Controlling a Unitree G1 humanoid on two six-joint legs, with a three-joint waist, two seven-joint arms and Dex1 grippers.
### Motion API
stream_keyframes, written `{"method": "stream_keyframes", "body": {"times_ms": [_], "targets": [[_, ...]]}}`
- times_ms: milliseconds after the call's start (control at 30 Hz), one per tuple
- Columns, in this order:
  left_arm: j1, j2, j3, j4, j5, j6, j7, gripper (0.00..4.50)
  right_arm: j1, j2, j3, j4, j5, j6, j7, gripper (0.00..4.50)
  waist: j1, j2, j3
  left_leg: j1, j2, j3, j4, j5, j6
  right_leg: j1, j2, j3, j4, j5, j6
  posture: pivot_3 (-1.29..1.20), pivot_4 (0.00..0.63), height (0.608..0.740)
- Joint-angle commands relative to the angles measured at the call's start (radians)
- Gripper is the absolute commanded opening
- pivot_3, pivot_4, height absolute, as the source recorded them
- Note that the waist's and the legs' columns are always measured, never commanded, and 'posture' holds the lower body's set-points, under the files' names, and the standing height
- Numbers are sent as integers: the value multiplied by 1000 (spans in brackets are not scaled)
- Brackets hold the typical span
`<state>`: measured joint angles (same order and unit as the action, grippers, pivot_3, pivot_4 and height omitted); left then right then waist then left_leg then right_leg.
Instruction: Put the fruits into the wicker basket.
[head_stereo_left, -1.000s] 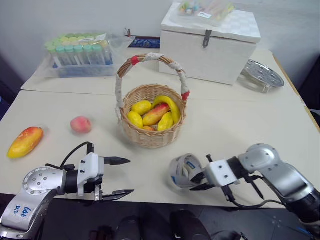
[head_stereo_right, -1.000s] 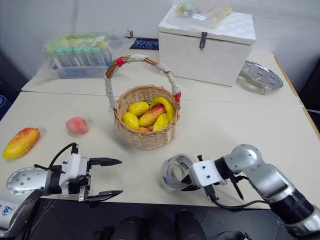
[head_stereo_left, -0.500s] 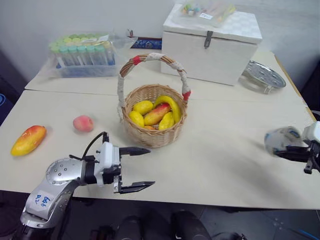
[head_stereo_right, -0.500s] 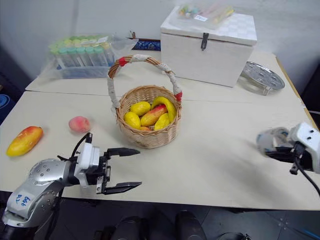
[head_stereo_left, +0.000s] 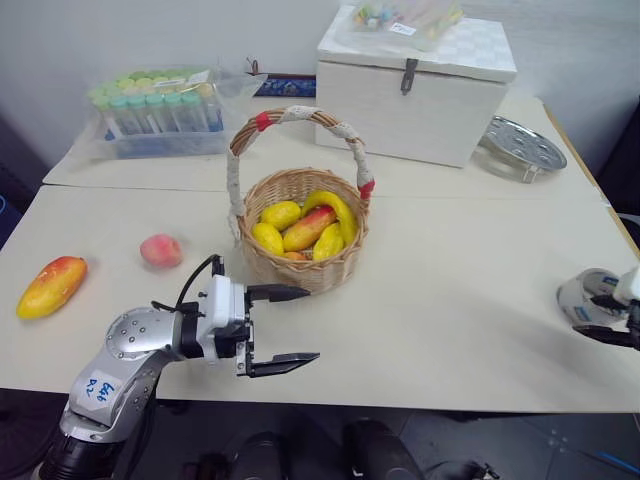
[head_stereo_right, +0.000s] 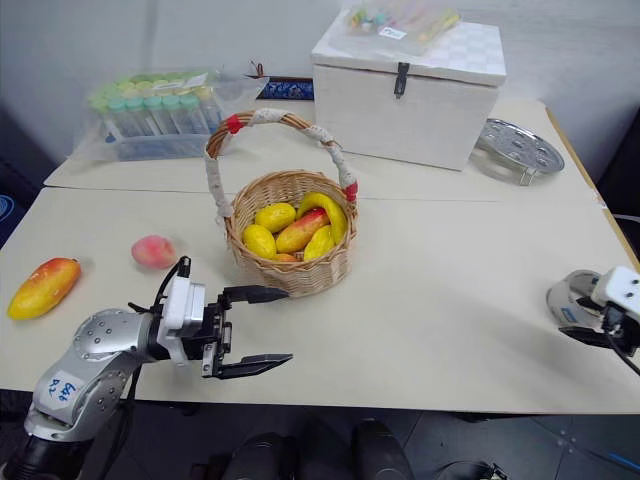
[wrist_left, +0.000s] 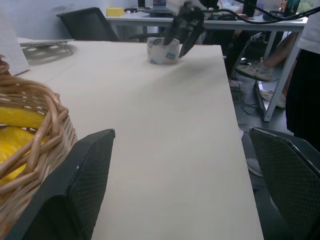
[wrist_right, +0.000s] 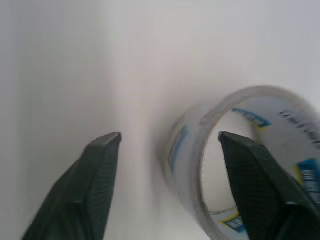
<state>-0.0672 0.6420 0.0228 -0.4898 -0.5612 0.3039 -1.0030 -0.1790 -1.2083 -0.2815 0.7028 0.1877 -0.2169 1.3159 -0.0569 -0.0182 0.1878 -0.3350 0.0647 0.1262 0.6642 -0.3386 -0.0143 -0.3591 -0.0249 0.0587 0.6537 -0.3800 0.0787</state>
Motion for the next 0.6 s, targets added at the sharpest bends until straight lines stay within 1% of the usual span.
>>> {"method": "stream_keyframes", "body": {"times_ms": [33, 67, 133, 233, 267, 333, 400, 433, 467, 500, 533, 600], "targets": [[32, 23, 50, 6, 3, -20, 3, 4500, 46, -64, -156, -124, 104, 32, 48, 4351, 0, 0, 0, 0, 0, 0, 0, 0, 0, 0, 0, 0, 0, 0, 0, 0, 150, 740], [51, 41, 67, 17, 16, -25, -1, 4500, 62, -57, -196, -189, 147, 45, 71, 4476, -4, 0, 0, 0, 0, 0, 0, 0, 0, 0, 0, 0, 0, 0, 0, 0, 150, 740], [84, 59, 104, 48, 47, -58, 3, 4500, 75, -20, -243, -322, 224, 97, 74, 4476, -12, 0, 0, 1, 1, -1, -1, 0, 0, 1, 1, 0, 0, 0, 0, 0, 150, 740], [131, 58, 179, 104, 102, -135, 45, 4500, 88, 73, -245, -558, 357, 204, 45, 4476, -21, -1, 1, 1, 1, -3, -2, 0, -1, 1, 1, -1, 0, 0, 0, 0, 150, 740], [147, 53, 208, 118, 124, -170, 61, 4500, 95, 111, -228, -634, 380, 241, 9, 4476, -20, -2, 1, 0, 1, -3, -2, 0, -1, 1, 1, -2, 0, 0, 0, 0, 150, 740], [203, 45, 262, 125, 138, -202, 81, 4500, 100, 216, -172, -774, 410, 242, -45, 4476, -18, -2, 1, -1, 1, -4, -2, 0, -1, 1, 1, -2, -1, 0, 0, 0, 150, 740], [263, 34, 305, 127, 149, -221, 102, 4500, 79, 341, -127, -860, 409, 173, -101, 4476, -17, -3, 0, -2, 1, -5, -3, -1, -1, 0, 0, -3, -1, 0, 0, 0, 150, 740], [298, 25, 334, 128, 157, -224, 123, 4500, 74, 396, -104, -908, 437, 192, -136, 4476, -17, -3, 0, -3, 1, -5, -3, -2, -1, 0, 0, -3, -2, 0, 0, 0, 150, 740], [335, 7, 377, 137, 174, -238, 161, 4500, 78, 455, -61, -959, 443, 186, -156, 4476, -18, -3, 0, -4, 1, -5, -3, -2, -1, -2, 0, -3, -2, 0, 1, 0, 150, 740], [373, -34, 462, 157, 191, -263, 235, 4500, 102, 516, 12, -1009, 432, 164, -145, 4476, -17, -3, 0, -5, 0, -5, -3, -2, -1, -3, 0, -3, -2, 0, 1, 0, 150, 740], [396, -61, 520, 174, 202, -283, 287, 4500, 120, 556, 64, -1040, 419, 148, -134, 4476, -16, -3, 0, -6, 1, -5, -3, -2, -1, -4, 0, -4, -1, 0, 1, 0, 150, 740], [448, -114, 622, 193, 157, -257, 350, 4500, 139, 630, 152, -1064, 388, 118, -134, 4476, -13, -5, -1, -9, 1, -6, -3, -2, -2, -8, 0, -4, 0, 0, 1, 0, 150, 740]]}}
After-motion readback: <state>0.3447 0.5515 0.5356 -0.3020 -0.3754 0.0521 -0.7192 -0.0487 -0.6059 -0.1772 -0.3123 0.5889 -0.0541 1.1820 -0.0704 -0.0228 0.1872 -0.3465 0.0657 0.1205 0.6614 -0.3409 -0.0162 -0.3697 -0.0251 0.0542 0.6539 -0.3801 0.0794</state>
